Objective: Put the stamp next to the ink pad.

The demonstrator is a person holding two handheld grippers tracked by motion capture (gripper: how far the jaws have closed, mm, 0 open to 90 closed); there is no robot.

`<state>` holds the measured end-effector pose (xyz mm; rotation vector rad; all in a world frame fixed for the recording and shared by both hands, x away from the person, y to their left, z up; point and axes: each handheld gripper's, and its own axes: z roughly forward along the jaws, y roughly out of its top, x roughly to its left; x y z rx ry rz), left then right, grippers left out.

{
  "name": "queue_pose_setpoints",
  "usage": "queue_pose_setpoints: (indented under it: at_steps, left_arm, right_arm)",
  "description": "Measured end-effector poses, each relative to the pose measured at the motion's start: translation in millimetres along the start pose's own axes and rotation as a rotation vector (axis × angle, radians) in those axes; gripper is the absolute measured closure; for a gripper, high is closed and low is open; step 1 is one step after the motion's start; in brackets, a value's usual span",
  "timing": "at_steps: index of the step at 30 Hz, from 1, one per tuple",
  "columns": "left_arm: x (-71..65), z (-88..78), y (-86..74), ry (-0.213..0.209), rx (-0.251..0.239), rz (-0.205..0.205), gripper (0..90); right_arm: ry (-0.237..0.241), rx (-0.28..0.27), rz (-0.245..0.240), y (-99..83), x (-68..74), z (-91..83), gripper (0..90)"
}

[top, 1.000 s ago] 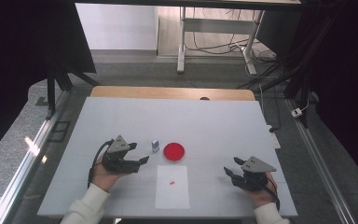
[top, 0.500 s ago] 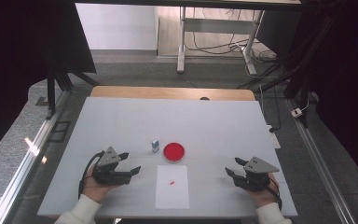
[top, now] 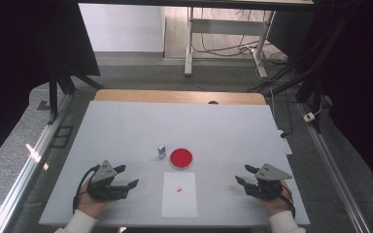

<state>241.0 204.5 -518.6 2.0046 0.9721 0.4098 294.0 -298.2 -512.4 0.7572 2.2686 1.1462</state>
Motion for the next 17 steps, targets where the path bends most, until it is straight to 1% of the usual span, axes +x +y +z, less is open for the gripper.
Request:
queue_pose_setpoints:
  at_steps: [7,17]
  left_arm:
    - [-0.4,0.9,-0.4,0.002,0.006,0.005,27.6]
    - [-0.8,2.0,-0.6,0.002,0.009,0.007,27.5]
  right_arm:
    - [-0.004,0.012,-0.005,0.1,-0.2,0.4,43.4]
    - [-0.002,0.010,-0.001,-0.1,-0.7,0.3,43.3]
